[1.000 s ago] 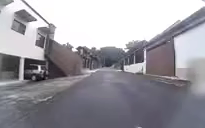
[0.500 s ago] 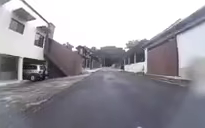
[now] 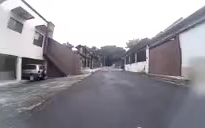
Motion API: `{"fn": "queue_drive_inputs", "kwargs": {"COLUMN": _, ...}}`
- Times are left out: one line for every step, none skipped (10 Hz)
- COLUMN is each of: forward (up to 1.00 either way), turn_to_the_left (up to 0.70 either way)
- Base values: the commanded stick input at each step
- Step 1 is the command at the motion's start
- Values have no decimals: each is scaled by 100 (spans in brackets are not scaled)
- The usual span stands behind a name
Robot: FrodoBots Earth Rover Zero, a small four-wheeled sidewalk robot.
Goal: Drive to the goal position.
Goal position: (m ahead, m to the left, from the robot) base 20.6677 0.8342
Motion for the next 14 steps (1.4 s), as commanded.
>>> {"fn": "queue_drive_inputs", "kwargs": {"forward": 50, "turn_to_the_left": 0}}
{"fn": "queue_drive_inputs", "kwargs": {"forward": 50, "turn_to_the_left": 0}}
{"fn": "queue_drive_inputs", "kwargs": {"forward": 50, "turn_to_the_left": 0}}
{"fn": "queue_drive_inputs", "kwargs": {"forward": 50, "turn_to_the_left": 0}}
{"fn": "queue_drive_inputs", "kwargs": {"forward": 50, "turn_to_the_left": 0}}
{"fn": "queue_drive_inputs", "kwargs": {"forward": 50, "turn_to_the_left": 0}}
{"fn": "queue_drive_inputs", "kwargs": {"forward": 50, "turn_to_the_left": 0}}
{"fn": "queue_drive_inputs", "kwargs": {"forward": 50, "turn_to_the_left": 0}}
{"fn": "queue_drive_inputs", "kwargs": {"forward": 50, "turn_to_the_left": 0}}
{"fn": "queue_drive_inputs", "kwargs": {"forward": 50, "turn_to_the_left": -30}}
{"fn": "queue_drive_inputs", "kwargs": {"forward": 50, "turn_to_the_left": -50}}
{"fn": "queue_drive_inputs", "kwargs": {"forward": 50, "turn_to_the_left": -50}}
{"fn": "queue_drive_inputs", "kwargs": {"forward": 50, "turn_to_the_left": -15}}
{"fn": "queue_drive_inputs", "kwargs": {"forward": 50, "turn_to_the_left": 0}}
